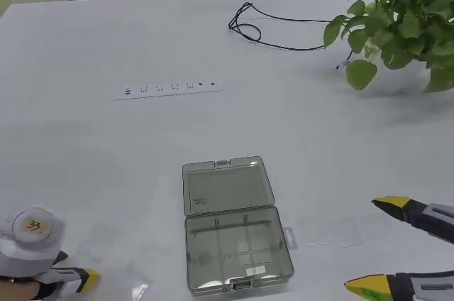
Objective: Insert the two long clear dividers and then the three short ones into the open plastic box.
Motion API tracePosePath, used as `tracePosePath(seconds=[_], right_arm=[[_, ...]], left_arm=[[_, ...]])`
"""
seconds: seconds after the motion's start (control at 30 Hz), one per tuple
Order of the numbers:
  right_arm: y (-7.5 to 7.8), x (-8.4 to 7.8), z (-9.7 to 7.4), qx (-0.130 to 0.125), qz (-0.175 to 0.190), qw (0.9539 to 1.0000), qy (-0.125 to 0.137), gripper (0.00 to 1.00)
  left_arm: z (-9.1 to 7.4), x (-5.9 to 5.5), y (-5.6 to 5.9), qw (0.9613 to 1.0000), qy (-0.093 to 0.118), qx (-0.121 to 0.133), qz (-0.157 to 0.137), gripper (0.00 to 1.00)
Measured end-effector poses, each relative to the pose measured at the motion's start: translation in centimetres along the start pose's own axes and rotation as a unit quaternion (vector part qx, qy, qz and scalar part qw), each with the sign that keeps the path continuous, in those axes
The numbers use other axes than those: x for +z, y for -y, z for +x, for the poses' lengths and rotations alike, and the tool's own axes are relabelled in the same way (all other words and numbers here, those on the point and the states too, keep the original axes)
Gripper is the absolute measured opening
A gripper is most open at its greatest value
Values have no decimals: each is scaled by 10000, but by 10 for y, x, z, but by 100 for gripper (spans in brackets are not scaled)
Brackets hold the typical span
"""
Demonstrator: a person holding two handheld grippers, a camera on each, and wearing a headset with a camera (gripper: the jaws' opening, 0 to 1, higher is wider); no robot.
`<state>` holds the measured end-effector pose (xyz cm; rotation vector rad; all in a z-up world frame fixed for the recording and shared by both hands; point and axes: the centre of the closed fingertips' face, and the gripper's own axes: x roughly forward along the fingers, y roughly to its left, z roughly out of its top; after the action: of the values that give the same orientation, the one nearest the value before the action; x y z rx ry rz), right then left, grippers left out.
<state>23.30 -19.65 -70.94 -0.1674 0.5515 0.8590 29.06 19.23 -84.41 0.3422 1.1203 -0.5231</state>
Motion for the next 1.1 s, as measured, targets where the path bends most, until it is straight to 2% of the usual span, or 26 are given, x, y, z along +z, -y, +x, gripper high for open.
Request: tracePosePath(seconds=[0.03,0.3,0.43,0.57,0.8,0.9,1.1], right_arm=[[0,0,0,0,-4,10000,2,86],[-3,3,1,24,-12,10000,28,85],[-3,2,0,19,-7,10000,36,85],[-2,2,0,10,5,10000,33,85],[-2,-1,0,27,6,10000,7,85],[-3,1,1,38,6,10000,11,85],[-4,3,2,49,-15,10000,7,85]], left_arm=[[-1,-1,1,9999,-47,23,-123,42],[-1,-1,1,9998,-101,52,-189,40],[-3,-3,-1,9994,-156,45,-314,33],[-1,-2,-2,9994,-183,57,-287,33],[-3,-1,-3,9985,-101,-71,-538,31],[-3,-1,-1,9986,-81,-89,-508,31],[-3,1,1,9977,54,-149,-659,30]])
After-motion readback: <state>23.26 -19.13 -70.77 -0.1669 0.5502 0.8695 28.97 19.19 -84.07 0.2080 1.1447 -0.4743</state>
